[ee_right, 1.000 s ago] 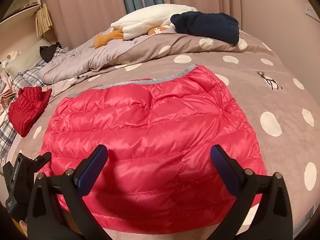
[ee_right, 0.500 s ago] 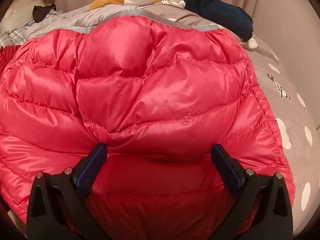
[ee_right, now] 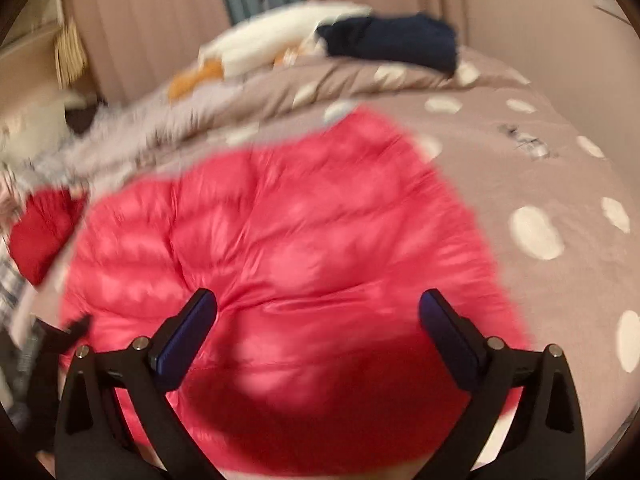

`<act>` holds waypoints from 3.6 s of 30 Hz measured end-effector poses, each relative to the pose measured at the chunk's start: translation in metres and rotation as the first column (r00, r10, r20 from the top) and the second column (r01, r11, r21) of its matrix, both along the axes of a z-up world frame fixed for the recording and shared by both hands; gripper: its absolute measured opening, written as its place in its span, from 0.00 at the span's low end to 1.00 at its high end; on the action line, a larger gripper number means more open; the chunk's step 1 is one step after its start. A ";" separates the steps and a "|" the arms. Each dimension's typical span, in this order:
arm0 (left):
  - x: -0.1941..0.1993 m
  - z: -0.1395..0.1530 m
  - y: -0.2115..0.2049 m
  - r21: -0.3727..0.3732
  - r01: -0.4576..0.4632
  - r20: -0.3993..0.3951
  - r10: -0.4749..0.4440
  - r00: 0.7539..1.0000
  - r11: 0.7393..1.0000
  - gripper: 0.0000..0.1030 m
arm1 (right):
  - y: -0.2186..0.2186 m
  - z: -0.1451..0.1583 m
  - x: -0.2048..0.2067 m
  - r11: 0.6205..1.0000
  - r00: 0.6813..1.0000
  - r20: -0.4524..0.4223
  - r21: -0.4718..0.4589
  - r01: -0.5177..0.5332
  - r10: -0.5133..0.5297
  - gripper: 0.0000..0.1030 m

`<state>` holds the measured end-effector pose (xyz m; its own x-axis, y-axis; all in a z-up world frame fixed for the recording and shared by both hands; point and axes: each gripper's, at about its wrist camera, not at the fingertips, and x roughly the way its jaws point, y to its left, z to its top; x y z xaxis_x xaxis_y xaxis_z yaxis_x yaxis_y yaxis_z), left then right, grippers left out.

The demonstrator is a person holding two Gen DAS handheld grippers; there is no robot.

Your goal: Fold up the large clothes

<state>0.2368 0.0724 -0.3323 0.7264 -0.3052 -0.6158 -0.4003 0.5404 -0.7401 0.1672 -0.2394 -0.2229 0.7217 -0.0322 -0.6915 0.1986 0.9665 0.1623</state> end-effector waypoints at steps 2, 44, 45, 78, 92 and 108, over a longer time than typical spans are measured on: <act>0.000 0.000 0.000 0.006 0.002 -0.003 -0.002 1.000 1.000 0.95 | -0.025 0.006 -0.014 0.996 0.996 0.025 -0.014 0.086 -0.085 1.00; -0.033 0.090 0.031 0.092 0.063 0.241 -0.083 0.967 0.994 0.34 | 0.029 -0.091 0.036 0.893 0.970 -0.144 0.435 -0.116 0.196 0.49; -0.035 0.093 0.027 0.088 0.078 0.257 -0.098 0.961 0.993 0.34 | 0.030 -0.091 0.038 0.895 0.969 -0.147 0.429 -0.120 0.200 0.49; 0.032 0.051 -0.111 0.081 0.519 0.256 -0.521 0.814 0.851 0.46 | 0.019 -0.099 0.037 0.872 0.970 -0.153 0.480 -0.096 0.191 0.50; -0.011 0.051 -0.132 0.103 0.479 0.255 -0.488 0.835 0.872 0.47 | -0.004 -0.084 0.024 0.905 0.978 -0.172 0.424 -0.037 0.120 0.72; -0.033 0.059 -0.159 0.185 0.441 0.222 -0.474 0.852 0.878 0.47 | -0.012 -0.077 0.012 0.943 0.980 -0.170 0.331 -0.041 0.102 0.74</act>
